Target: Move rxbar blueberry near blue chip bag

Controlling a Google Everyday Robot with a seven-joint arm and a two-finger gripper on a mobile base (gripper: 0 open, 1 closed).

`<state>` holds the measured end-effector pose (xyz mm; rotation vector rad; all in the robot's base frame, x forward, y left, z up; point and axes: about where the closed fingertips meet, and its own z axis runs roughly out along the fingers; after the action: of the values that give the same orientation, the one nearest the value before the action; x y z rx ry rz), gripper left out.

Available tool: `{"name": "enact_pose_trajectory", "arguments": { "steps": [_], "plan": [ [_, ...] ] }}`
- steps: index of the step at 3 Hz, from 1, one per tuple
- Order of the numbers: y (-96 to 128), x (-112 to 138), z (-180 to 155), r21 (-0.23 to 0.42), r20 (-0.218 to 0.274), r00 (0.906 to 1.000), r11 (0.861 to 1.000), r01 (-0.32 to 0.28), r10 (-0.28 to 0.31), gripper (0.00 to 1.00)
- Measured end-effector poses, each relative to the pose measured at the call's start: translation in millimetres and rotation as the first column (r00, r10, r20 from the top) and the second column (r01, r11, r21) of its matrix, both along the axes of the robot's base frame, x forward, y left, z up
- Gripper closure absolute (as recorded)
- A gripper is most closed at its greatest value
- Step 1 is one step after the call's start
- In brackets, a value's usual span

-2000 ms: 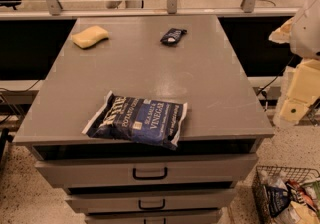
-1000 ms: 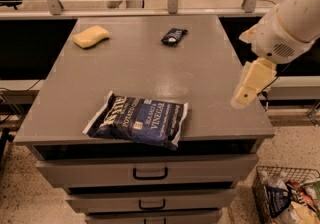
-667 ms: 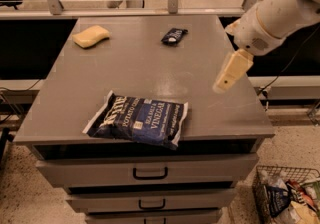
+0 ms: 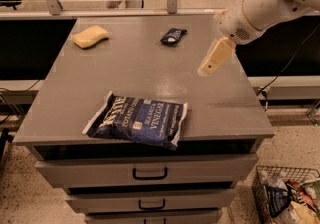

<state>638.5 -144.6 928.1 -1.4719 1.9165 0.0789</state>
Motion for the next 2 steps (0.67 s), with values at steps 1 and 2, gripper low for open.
{"name": "enact_pose_trajectory", "arguments": {
  "steps": [1, 2],
  "plan": [
    [15, 11, -12, 0.029, -0.007, 1.0000, 1.000, -0.001, 0.001, 0.00],
    [46, 42, -34, 0.101, -0.009, 0.9998, 0.995, 0.020, -0.019, 0.00]
  ]
}}
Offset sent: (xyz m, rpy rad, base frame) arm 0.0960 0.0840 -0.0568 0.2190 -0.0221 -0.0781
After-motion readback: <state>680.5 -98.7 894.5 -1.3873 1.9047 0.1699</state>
